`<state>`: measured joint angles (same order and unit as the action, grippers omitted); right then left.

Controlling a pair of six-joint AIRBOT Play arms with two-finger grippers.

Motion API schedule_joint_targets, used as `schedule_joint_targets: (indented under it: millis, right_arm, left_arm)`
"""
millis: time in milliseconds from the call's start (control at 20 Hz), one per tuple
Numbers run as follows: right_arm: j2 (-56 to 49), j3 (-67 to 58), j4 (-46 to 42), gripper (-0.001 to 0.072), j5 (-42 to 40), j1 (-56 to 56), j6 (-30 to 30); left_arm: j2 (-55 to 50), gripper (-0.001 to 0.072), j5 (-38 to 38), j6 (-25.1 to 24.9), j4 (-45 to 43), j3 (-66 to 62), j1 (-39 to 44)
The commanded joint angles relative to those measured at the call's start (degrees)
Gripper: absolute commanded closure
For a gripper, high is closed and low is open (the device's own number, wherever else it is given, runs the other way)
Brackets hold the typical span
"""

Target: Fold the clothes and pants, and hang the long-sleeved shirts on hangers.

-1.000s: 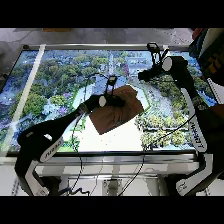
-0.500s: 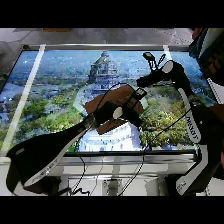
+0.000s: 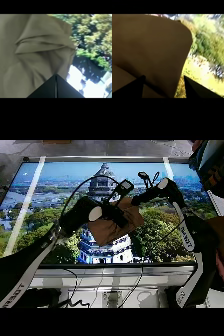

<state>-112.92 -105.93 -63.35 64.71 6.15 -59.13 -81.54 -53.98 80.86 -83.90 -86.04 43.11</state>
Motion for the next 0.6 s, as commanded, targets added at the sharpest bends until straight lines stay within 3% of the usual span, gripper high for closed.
schedule_joint_targets:
  millis: [0,200,550]
  right_arm:
    - [-2.3,0.0,-4.8,0.0145,0.4,0.7,-7.5]
    - [-5.4,0.0,-3.3,0.0145,7.9,-1.0,-9.5]
    - [-8.0,0.0,7.1,0.0163,17.5,-9.3,-13.5]
  left_arm:
    - [1.2,0.0697,-3.9,1.5,-1.2,0.0,-1.8]
    - [1.2,0.0697,-5.9,1.5,-1.2,0.0,-1.8]
    - [1.2,0.0697,-7.9,1.4,-1.2,0.0,-1.8]
